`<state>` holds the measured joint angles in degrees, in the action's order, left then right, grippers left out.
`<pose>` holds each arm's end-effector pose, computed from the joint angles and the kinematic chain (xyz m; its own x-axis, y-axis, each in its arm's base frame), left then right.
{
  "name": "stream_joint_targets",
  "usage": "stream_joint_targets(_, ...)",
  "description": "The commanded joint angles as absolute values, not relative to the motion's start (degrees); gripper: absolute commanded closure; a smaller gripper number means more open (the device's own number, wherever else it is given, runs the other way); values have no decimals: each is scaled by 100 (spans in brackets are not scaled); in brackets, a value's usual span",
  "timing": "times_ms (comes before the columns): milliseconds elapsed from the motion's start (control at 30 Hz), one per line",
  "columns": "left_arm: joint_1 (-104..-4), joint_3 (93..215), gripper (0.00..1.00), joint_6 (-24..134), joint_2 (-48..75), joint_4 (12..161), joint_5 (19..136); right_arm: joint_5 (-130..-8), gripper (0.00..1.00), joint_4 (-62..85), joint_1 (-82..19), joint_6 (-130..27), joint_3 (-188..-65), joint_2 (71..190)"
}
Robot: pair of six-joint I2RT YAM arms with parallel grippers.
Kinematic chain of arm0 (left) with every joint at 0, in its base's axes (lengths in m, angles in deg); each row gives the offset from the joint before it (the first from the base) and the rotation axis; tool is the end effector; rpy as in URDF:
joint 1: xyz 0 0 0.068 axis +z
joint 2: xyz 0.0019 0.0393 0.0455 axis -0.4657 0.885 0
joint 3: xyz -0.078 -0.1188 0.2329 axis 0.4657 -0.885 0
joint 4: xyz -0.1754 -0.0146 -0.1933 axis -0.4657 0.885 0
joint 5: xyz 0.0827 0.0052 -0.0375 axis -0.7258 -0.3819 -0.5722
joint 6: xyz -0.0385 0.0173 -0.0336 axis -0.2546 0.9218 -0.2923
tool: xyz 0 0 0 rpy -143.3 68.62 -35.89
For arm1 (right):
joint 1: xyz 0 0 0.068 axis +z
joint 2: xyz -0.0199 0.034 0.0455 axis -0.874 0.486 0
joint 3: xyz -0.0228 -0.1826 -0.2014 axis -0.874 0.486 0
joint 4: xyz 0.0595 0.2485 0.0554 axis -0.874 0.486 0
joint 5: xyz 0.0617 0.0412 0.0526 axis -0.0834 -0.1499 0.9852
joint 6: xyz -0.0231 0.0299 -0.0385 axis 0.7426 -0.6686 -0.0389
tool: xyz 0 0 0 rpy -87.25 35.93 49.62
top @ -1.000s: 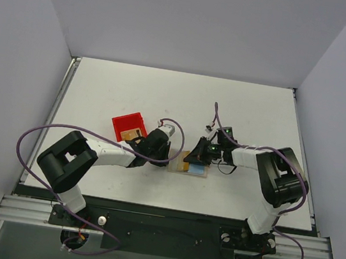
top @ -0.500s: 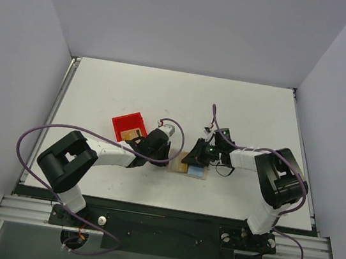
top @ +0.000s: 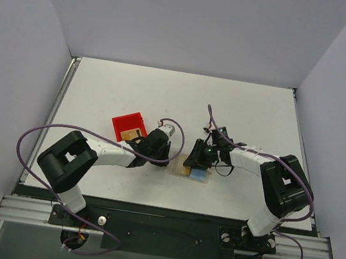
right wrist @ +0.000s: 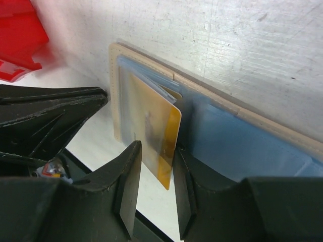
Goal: Put the credit cards into the card holder
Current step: Insert the credit card into the card holder.
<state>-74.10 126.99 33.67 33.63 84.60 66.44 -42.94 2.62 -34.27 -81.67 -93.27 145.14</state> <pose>0.2245 -0.2330 0.1466 -0.7989 0.0546 -0.5990 0.3191 0.8827 -0.3451 0.2720 0.1587 0.1442 -0.9400 0.0901 -0.3292 -0.1990 0.6388 0.7432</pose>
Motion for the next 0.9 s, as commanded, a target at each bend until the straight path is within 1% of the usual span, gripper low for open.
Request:
stream_joint_targets(0,-7390,12691,100,3390,3397,8503,6683,-4867,73,1075,-3297,-7826,-9700,14164)
stream_joint_targets(300,-7398,12699,100,3372,3397,8451,6718,-5421,72,1797,-3183,-7632,-9920,13918)
stream_joint_targets(433,-7407,12699,100,3364,3389,8451,6727,-5641,73,1990,-3183,-7562,-9973,13830)
stream_joint_targets(500,-7416,12699,100,3364,3397,8416,6745,-5650,76,1991,-3183,-7553,-9973,13839)
stream_joint_targets(667,-7468,12700,100,3337,3424,8398,6789,-5615,89,1824,-3174,-7614,-9938,13988)
stream_joint_targets(867,-7530,12673,100,3293,3433,8371,6797,-5580,96,1665,-3165,-7658,-9902,14164)
